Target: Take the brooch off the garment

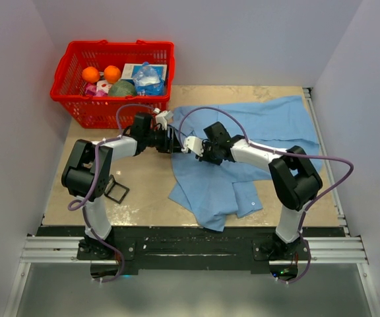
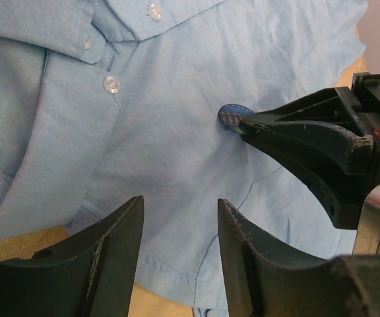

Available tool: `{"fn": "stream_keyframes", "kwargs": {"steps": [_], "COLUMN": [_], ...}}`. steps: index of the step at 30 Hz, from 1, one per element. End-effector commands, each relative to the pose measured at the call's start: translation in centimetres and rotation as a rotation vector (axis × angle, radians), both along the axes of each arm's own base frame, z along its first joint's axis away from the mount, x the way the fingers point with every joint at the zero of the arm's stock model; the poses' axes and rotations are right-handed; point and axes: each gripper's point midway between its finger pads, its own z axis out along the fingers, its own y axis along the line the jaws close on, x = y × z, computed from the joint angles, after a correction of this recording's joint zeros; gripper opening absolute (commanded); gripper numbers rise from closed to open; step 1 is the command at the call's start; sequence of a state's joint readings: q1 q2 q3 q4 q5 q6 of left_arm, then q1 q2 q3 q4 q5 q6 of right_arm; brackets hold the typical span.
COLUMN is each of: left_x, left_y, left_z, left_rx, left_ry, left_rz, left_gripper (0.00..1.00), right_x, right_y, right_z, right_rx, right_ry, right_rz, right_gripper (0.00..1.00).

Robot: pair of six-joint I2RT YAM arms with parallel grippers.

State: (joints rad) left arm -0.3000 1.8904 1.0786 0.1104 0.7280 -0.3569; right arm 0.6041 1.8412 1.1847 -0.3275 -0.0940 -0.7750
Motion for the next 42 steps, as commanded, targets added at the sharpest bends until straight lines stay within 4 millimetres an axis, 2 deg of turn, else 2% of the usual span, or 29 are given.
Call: {"fn": "stream_keyframes", "kwargs": {"steps": [1,6,9,12,16,20,25,28,37,42], "left_x": [1.5,1.7,1.5,1.1,0.8,0.9,0.1,-0.3,-0.9,-1.2], "left_y": [-0.3,-0.5,-0.7,-1.2,-2.3,-3.6,-4.9,-5.3,-6.0,-5.7], "left_z": [2.1,2.1,2.3,2.7,2.5,2.3,1.5,1.3,0.9,0.7], "left_rx": [-0.034,-0.044,-0.059,-0.095,-0.129,-0.125,-0.091,-0.090,-0.131,-0.116], "left_ry": [-0.062,-0.057,-0.058,-0.061,-0.048,-0.044,-0.046,-0.037,-0.067,-0.109], "left_rz": [-0.002,-0.007,-0.022,-0.054,-0.099,-0.122,-0.148,-0.162,-0.258,-0.284], "left_gripper": [0.53,0.53,0.53,0.53,0.53,0.53,0.53,0.53,0.51,0.51], "right_x": [2.0,2.0,1.9,1.8,1.8,1.4,0.9,1.2,2.3,1.9], "right_y": [0.7,0.6,0.5,0.4,1.5,3.6,5.3,5.2,3.1,3.4], "right_z": [2.4,2.4,2.4,2.7,4.3,6.8,8.5,8.7,7.6,7.9], "right_rx": [0.028,0.038,0.046,0.084,0.243,0.430,0.593,0.635,0.748,0.758], "right_ry": [-0.084,-0.081,-0.076,-0.072,-0.028,0.032,0.086,0.113,0.270,0.295], "right_rz": [-0.039,-0.069,-0.096,-0.168,-0.322,-0.399,-0.451,-0.475,-0.543,-0.494], "right_gripper": [0.18,0.10,0.00,0.00,0.00,0.00,0.00,0.00,0.00,0.00]}}
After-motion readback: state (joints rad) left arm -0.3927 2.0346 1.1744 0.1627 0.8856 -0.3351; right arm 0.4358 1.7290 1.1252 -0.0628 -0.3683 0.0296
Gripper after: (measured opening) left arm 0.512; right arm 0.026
